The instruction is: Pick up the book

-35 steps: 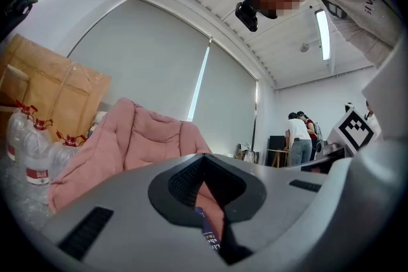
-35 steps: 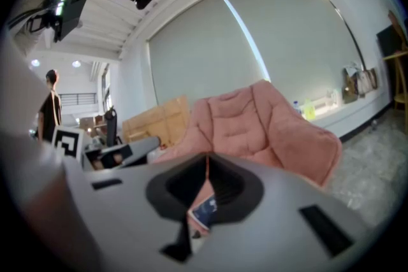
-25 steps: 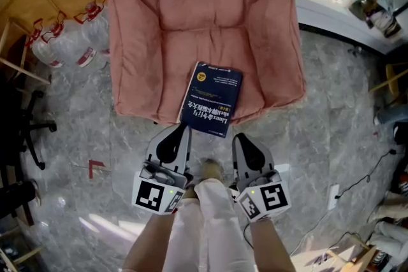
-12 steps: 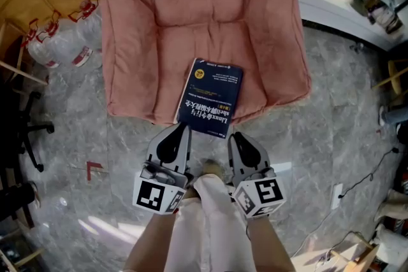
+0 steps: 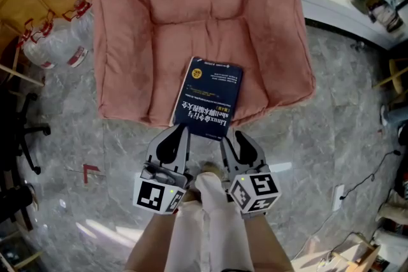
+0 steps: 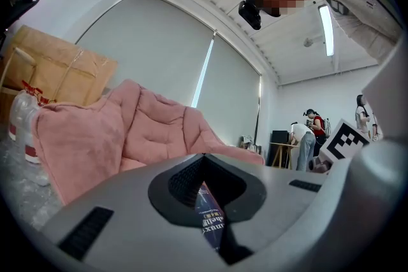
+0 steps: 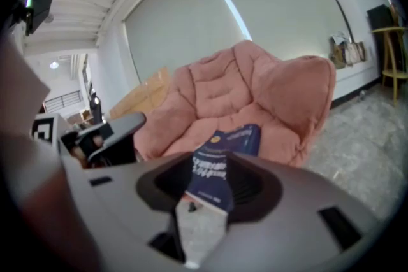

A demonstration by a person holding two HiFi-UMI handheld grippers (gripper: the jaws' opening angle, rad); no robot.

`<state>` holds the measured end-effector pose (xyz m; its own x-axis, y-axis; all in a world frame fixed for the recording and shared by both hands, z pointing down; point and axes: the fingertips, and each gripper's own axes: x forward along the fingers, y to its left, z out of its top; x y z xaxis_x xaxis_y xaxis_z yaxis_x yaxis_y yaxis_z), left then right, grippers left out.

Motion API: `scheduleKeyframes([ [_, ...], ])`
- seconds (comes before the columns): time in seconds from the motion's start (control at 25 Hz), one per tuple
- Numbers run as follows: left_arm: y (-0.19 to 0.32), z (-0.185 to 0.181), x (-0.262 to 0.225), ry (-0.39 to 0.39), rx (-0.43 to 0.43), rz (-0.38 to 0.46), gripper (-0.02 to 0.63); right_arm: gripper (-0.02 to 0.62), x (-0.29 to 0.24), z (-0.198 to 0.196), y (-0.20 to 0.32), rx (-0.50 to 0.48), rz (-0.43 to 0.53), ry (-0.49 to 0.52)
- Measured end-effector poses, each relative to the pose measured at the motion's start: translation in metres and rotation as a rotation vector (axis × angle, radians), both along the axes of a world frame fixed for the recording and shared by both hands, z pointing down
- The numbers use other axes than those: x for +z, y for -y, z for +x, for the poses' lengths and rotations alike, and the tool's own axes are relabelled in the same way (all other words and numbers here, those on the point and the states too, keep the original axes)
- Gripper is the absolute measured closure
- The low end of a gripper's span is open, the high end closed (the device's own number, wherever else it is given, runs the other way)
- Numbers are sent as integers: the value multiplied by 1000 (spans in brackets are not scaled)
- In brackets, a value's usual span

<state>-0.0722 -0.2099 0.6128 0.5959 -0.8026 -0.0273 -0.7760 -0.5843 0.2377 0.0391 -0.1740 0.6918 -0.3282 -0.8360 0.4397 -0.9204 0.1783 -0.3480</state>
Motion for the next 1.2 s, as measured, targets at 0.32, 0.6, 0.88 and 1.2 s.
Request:
scheduleKeyframes([
  [0.32,4,4,13,-2,-1,-5,598,370,29,3,9,10,-66,38],
  [0.6,9,5,23,6,1,-12,598,317,54,1,14,52,-136,116],
  [0.88,14,3,32,11,-5,-13,598,304,73,-2,20,72,-187,190],
  [1.2,21,0,40,11,-18,-12,598,304,88,-5,28,73,-213,249],
])
